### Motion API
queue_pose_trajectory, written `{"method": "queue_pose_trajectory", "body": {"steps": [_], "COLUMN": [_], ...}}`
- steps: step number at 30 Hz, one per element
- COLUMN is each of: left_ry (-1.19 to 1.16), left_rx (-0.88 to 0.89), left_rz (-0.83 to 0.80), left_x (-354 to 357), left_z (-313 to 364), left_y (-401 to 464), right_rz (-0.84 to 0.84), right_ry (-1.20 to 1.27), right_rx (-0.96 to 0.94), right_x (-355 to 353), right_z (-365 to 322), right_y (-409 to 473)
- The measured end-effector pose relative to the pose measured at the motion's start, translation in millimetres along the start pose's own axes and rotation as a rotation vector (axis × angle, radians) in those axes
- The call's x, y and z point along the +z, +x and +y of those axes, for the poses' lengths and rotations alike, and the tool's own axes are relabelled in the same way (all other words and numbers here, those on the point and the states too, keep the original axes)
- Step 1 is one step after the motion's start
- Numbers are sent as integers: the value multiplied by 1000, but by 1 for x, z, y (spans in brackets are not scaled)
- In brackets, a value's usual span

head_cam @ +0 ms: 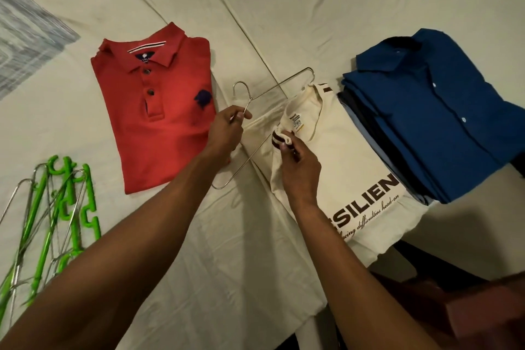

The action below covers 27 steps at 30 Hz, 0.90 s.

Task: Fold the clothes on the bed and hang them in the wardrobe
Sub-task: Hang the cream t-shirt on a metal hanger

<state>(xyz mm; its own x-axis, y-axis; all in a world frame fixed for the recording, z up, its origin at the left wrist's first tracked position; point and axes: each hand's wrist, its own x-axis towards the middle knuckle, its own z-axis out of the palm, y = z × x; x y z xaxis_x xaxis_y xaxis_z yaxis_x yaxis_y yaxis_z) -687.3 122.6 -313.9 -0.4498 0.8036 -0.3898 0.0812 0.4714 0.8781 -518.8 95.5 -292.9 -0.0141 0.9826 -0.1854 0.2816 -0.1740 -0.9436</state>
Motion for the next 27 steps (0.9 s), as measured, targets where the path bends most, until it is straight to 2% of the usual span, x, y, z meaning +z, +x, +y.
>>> {"method": "queue_pose_trajectory", "body": {"steps": [6,9,13,15,17,21,24,27], "left_ry": [-5,-56,-47,36,197,555,729,801], "left_rx": [1,85,212,285,410,596,621,639], "left_rz": [-112,-208,-280,-288,-269,-206,-263,-268], "left_x": [9,10,15,18,22,33,38,38], "left_z": [15,21,17,8,3,3,-5,-17], "left_y": [4,-11,-31,-34,-38,-56,-68,-73], "right_rz": [-105,-147,-198,-160,-67,111,60,-11], "right_ry": [-211,-285,-238,-176,-68,476,706,627], "right_rx": [-168,-214,-205,-102,110,566,675,687], "right_x": [13,14,12,9,3,-18,-35,-41], "right_z": [4,6,6,5,4,-5,-4,-2], "right_y": [0,1,5,7,8,7,11,12]}}
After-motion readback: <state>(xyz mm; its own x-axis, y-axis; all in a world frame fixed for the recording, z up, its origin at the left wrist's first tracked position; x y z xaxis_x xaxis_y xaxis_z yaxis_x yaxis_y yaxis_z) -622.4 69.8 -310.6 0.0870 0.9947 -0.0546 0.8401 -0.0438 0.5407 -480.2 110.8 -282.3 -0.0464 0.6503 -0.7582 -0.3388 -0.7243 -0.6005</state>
